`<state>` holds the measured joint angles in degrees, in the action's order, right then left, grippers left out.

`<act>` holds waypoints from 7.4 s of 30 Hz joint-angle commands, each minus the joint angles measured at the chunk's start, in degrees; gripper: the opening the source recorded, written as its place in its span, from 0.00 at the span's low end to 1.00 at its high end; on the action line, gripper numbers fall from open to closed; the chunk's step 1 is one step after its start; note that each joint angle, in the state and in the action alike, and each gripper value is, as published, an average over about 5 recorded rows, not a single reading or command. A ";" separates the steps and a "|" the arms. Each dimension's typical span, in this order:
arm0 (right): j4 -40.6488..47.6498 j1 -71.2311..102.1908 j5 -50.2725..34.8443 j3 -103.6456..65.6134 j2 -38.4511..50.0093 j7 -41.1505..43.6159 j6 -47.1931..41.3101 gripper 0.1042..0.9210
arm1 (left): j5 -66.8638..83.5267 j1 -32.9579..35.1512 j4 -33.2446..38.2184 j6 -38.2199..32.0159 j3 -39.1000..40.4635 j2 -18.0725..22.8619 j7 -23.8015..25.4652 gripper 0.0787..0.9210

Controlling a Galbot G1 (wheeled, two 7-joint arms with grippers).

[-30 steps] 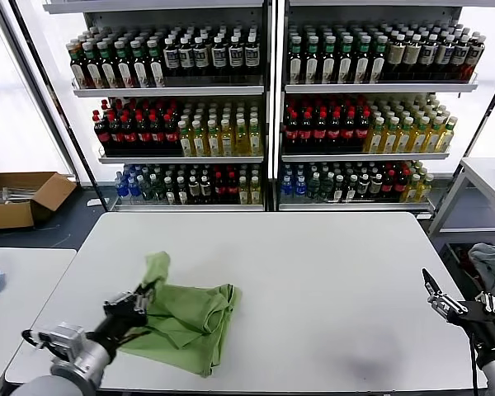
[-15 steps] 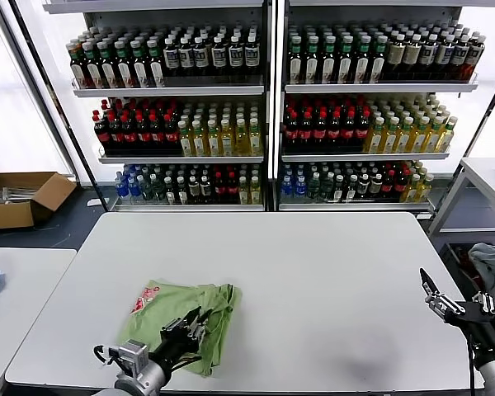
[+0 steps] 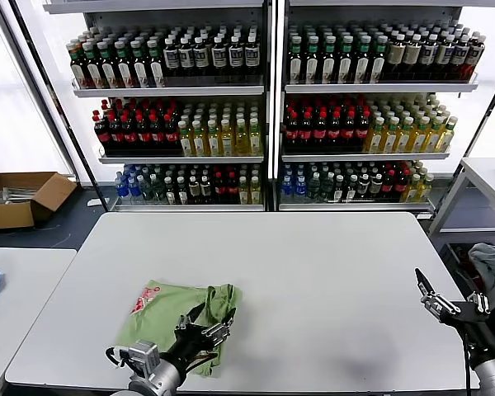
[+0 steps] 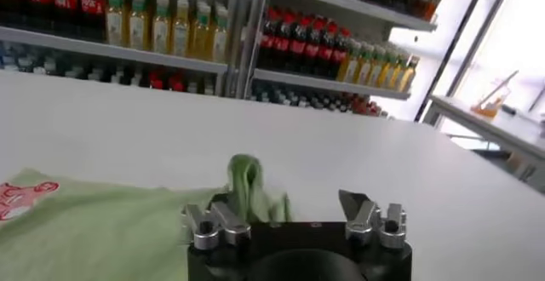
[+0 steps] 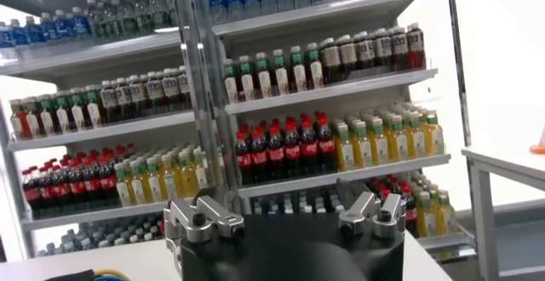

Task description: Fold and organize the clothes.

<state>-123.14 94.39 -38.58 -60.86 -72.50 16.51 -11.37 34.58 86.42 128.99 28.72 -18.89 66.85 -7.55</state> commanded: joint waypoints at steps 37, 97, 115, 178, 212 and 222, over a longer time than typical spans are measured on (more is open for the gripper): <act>-0.66 -0.96 -1.95 -2.15 1.03 0.03 -0.12 0.88 | -0.99 -1.31 -20.64 -0.89 -15.81 -4.45 9.35 0.65; -4.36 1.08 -1.40 -0.20 -2.66 -1.35 0.79 0.88 | 21.32 -5.30 2.34 4.44 5.15 -8.25 -13.12 0.06; -5.84 2.79 7.19 13.43 -3.78 -1.71 -0.43 0.88 | 29.50 -18.96 -7.99 -0.89 13.91 0.52 -18.76 0.16; 7.97 -14.24 22.56 43.15 7.18 -5.54 -11.89 0.01 | 23.26 3.12 8.21 3.35 -18.41 5.11 -13.01 0.88; 5.79 -18.06 19.98 44.87 0.51 -11.37 -9.16 0.58 | 20.44 3.07 7.47 3.05 -15.16 7.19 -14.71 0.88; 19.94 -24.02 23.90 51.82 -2.91 -16.16 -15.26 0.87 | 20.51 4.50 7.54 2.99 -17.67 7.53 -14.04 0.88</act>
<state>-114.56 77.51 -18.49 -18.05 -71.30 4.79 -21.96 55.14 90.29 136.64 31.78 -35.49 74.04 -21.84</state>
